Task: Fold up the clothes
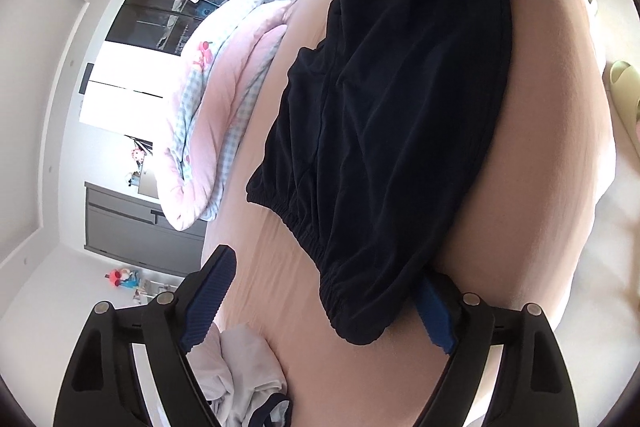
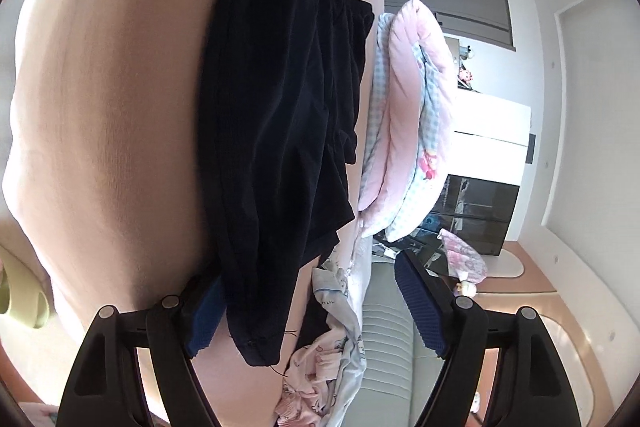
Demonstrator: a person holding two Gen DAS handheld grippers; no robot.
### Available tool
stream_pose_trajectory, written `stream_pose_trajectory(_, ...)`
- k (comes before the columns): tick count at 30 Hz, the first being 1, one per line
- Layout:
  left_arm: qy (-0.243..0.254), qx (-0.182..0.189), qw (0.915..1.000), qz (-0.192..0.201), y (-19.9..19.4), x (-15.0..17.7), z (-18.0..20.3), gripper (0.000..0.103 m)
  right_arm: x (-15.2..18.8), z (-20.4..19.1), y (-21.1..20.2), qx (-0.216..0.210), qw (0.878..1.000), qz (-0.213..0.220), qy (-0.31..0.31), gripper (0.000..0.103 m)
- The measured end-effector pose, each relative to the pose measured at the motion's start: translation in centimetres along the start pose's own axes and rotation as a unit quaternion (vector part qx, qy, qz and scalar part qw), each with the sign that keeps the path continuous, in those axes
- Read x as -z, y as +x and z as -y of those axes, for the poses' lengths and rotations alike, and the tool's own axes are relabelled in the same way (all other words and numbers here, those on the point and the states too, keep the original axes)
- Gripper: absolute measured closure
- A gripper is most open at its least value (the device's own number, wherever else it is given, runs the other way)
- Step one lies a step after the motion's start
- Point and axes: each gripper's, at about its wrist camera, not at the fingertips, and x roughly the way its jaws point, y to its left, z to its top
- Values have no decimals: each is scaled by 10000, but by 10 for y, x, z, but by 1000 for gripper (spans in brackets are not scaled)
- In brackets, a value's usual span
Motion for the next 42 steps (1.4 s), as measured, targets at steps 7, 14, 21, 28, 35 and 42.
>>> stream_pose_trajectory(7,120,-55,9999,85,-2,3,7,29,-1,-6,-7,-375,9992,-24,105,57)
stream_pose_trajectory(14,825,-103,9961,286,-8,9,53,103,-5,-39,-10,-300,9987,-99,-412,96)
stream_pose_trajectory(21,10,436,9990,-75,-1,-3,29,103,-2,-16,-6,-848,9959,-155,268,96)
stream_pose_trajectory(28,-1459,1176,9804,-607,12,-17,-5,102,8,16,-4,-1557,9798,-218,1233,96)
stream_pose_trajectory(35,-1904,1045,9717,-927,15,-24,-11,100,20,46,5,-2050,9529,-300,2214,96)
stream_pose_trajectory(42,-2216,1114,9639,-969,16,-25,-36,98,20,57,11,-2013,9480,-350,2440,96)
